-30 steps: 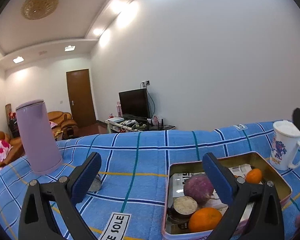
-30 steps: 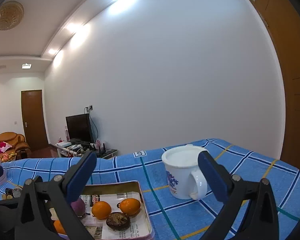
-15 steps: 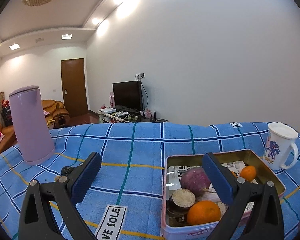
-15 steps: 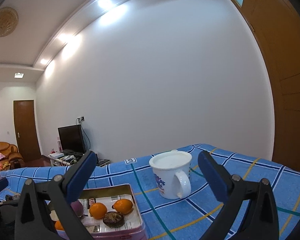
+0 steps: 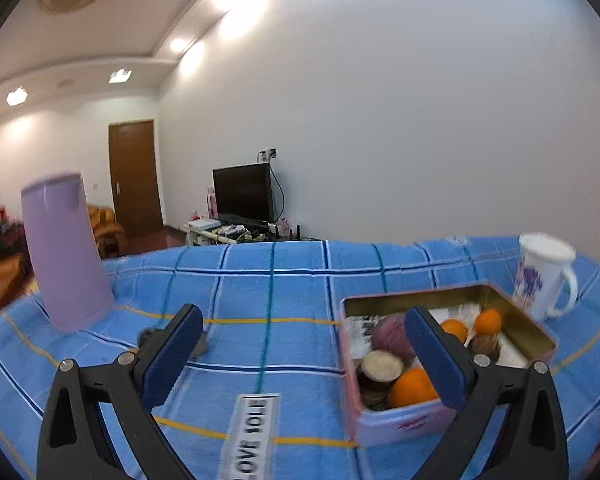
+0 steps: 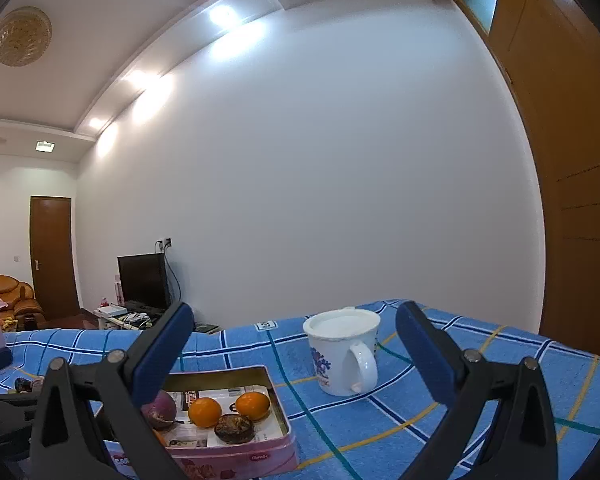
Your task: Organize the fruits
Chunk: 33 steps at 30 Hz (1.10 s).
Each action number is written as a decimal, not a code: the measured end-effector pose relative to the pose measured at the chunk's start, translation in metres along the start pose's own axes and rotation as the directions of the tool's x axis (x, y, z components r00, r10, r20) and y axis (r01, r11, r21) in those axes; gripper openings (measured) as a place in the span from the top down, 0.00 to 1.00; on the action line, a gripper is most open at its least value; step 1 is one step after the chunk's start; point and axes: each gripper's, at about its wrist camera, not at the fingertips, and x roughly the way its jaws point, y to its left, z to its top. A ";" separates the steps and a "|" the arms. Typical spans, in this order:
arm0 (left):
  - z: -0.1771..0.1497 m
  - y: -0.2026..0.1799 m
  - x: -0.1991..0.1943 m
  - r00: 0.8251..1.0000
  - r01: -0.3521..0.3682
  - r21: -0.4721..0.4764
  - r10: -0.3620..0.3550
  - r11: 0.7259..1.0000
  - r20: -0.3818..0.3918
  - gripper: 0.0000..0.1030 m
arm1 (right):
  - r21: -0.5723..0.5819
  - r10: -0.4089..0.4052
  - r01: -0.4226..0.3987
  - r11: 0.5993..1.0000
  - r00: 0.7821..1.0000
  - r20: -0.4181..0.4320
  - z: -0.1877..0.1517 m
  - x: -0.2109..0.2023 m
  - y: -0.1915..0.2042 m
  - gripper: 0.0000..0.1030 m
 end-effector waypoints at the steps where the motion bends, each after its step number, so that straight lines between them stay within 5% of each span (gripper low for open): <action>1: 0.000 0.001 -0.001 1.000 -0.010 0.038 0.009 0.999 0.008 0.01 | -0.003 0.002 -0.002 1.000 1.000 0.000 0.000 -0.001 0.001 0.00; 5: -0.001 0.016 -0.006 0.996 -0.063 0.164 0.051 0.984 0.078 0.01 | -0.006 0.030 -0.030 1.000 0.999 -0.044 -0.001 -0.001 0.008 0.00; 9: -0.001 0.049 0.001 0.993 -0.092 0.163 0.079 0.982 0.082 0.01 | -0.010 0.059 -0.060 0.998 0.995 -0.082 -0.003 0.000 0.019 0.00; 17: -0.006 0.121 0.037 0.989 -0.128 0.075 0.133 0.989 -0.067 0.01 | 0.001 0.146 -0.148 0.989 0.972 -0.187 -0.013 0.006 0.060 0.00; 29: -0.012 0.195 0.078 0.943 -0.257 0.012 0.253 0.966 -0.218 0.01 | 0.007 0.287 -0.300 0.954 0.904 -0.316 -0.033 0.023 0.141 0.00; 33: -0.010 0.219 0.085 0.924 -0.297 -0.036 0.277 0.954 -0.264 0.01 | 0.023 0.335 -0.355 0.934 0.856 -0.393 -0.043 0.033 0.172 0.00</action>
